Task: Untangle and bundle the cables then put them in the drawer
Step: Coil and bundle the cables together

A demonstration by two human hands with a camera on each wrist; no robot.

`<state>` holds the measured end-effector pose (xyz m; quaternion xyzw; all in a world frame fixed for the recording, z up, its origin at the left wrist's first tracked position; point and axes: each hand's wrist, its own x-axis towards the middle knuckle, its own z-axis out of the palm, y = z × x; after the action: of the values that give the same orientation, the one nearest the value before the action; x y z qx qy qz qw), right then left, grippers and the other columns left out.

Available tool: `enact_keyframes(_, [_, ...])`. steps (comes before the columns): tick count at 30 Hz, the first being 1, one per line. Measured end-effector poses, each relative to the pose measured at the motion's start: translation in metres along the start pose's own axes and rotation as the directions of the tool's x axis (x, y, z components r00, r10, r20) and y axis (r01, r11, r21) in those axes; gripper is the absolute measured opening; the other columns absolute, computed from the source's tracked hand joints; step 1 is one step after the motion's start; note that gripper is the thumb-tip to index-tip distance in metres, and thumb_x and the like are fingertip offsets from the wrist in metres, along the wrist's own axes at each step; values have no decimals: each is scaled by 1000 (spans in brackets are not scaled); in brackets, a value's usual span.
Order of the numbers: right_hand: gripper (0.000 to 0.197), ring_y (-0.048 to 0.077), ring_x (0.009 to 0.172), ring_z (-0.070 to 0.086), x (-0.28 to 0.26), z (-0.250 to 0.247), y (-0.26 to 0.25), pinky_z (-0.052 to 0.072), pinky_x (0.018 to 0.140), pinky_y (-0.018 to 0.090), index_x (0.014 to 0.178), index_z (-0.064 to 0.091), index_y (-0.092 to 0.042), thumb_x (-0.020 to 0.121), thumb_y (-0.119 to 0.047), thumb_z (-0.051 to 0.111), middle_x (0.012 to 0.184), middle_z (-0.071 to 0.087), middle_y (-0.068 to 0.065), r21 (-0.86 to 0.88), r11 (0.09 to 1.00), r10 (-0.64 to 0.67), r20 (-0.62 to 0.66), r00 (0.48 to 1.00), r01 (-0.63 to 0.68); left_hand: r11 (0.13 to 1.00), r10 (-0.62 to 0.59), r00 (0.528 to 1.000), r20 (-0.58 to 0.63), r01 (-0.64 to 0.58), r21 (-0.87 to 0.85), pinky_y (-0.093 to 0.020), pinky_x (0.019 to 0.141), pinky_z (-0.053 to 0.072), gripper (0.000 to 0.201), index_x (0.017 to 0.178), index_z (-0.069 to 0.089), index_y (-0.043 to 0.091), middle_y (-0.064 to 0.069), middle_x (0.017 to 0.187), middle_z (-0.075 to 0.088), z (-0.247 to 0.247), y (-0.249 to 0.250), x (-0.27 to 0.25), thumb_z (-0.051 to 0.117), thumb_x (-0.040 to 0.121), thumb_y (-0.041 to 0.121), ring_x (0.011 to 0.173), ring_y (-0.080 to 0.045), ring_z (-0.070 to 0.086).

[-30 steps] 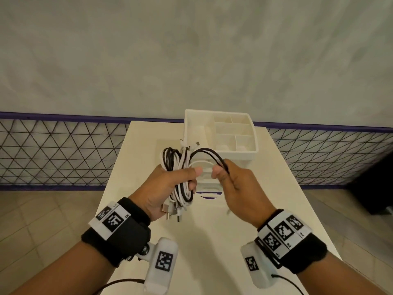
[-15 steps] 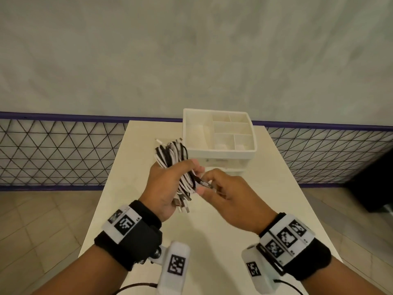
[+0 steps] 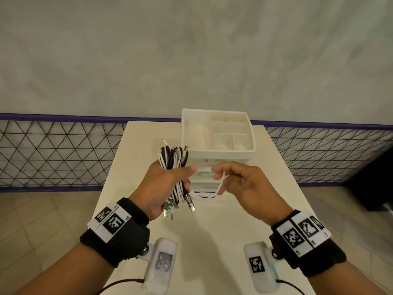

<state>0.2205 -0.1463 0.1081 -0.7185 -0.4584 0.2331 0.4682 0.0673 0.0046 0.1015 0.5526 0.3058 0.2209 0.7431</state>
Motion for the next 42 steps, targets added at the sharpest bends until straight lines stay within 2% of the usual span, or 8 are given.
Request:
enact_keyframes(4, [53, 16, 67, 68, -1, 26, -10, 54, 63, 33, 119, 67, -31, 92, 4, 38, 95, 70, -9, -27, 989, -145, 46, 988, 147, 999, 34, 998, 45, -34, 3, -39, 66, 51, 18, 90, 70, 2, -11, 70, 61, 9, -4, -4, 76, 85, 19, 64, -24, 56])
enact_keyframes(7, [53, 19, 92, 70, -4, 32, -10, 55, 81, 23, 140, 54, -31, 100, -2, 36, 109, 73, -10, -40, 992, -119, 2, 993, 119, 998, 33, 999, -12, -34, -50, -41, 69, 52, 36, 107, 69, -5, -24, 80, 62, 14, -7, -4, 79, 83, 21, 66, -22, 56])
enact_keyframes(14, [58, 50, 122, 46, -3, 41, -10, 41, 103, 52, 155, 24, -39, 102, -17, 31, 132, 54, 31, 56, 996, -77, 93, 993, 72, 992, -23, 997, 73, 32, -124, -40, 69, 57, 43, 107, 69, 0, -21, 79, 62, 22, -5, -6, 82, 73, 23, 72, -29, 63])
enact_keyframes(17, [63, 25, 134, 50, 0, 39, -12, 45, 111, 38, 157, 16, -41, 101, -18, 33, 148, 55, -1, 37, 995, -93, 126, 988, 89, 993, -49, 983, 178, 67, -94, -52, 83, 57, 40, 110, 69, -3, -33, 97, 69, 22, 1, -7, 82, 76, 13, 90, -39, 69])
enact_keyframes(19, [74, -1, 140, 42, 1, 35, -15, 39, 113, 26, 155, 9, -46, 98, -8, 38, 154, 41, -21, 113, 991, -92, 175, 980, 73, 997, -37, 980, 198, 50, -63, -45, 75, 59, 21, 101, 72, -1, -20, 85, 71, 22, 3, -6, 76, 81, 1, 79, -31, 70])
enact_keyframes(21, [87, 1, 139, 44, 2, 29, -16, 41, 110, 29, 155, 4, -49, 93, -3, 46, 159, 36, -17, 238, 970, -71, 111, 991, 43, 997, 1, 989, 145, 11, -77, -34, 61, 55, 11, 85, 72, 5, -11, 69, 66, 22, 3, -5, 71, 81, -5, 64, -23, 65])
enact_keyframes(25, [105, 9, 127, 57, 4, 20, -21, 49, 99, 34, 156, 15, -41, 67, -31, 69, 155, 44, -9, 288, 950, 84, 145, 986, -123, 981, 56, 998, 40, -48, -190, -36, 65, 55, 17, 82, 76, 11, -15, 77, 69, 28, -3, -3, 70, 75, -3, 71, -26, 68])
enact_keyframes(42, [48, 20, 97, 74, 26, 45, -3, 60, 88, 50, 109, 68, -15, 63, -4, 74, 100, 76, 7, 103, 992, 69, 79, 994, -77, 972, -113, 981, 157, 142, -188, -20, 40, 39, 5, 72, 65, 7, -3, 53, 58, 45, -24, 4, 67, 76, 5, 42, -13, 55])
